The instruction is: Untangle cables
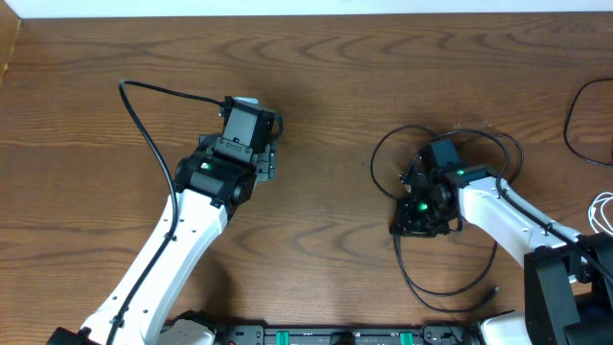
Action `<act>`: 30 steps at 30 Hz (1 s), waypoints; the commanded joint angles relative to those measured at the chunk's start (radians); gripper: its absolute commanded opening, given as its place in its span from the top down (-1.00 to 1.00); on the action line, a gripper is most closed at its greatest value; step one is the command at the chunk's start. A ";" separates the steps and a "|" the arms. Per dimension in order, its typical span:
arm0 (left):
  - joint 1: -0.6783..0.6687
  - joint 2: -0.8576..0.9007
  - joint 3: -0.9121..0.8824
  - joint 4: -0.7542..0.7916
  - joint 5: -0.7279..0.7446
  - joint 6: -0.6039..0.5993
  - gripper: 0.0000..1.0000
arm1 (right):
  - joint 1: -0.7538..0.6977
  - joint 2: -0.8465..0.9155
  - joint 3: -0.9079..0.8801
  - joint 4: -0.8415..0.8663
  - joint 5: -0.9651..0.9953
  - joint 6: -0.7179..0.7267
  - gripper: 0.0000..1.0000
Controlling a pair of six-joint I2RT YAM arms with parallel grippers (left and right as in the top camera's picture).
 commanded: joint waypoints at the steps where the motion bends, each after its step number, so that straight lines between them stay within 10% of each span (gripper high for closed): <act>1: 0.005 0.006 -0.006 -0.003 -0.003 0.014 -0.65 | 0.005 -0.005 -0.005 0.024 -0.063 -0.029 0.45; 30: 0.005 0.006 -0.006 -0.003 -0.003 0.014 -0.66 | 0.072 0.016 -0.008 0.148 0.314 0.211 0.21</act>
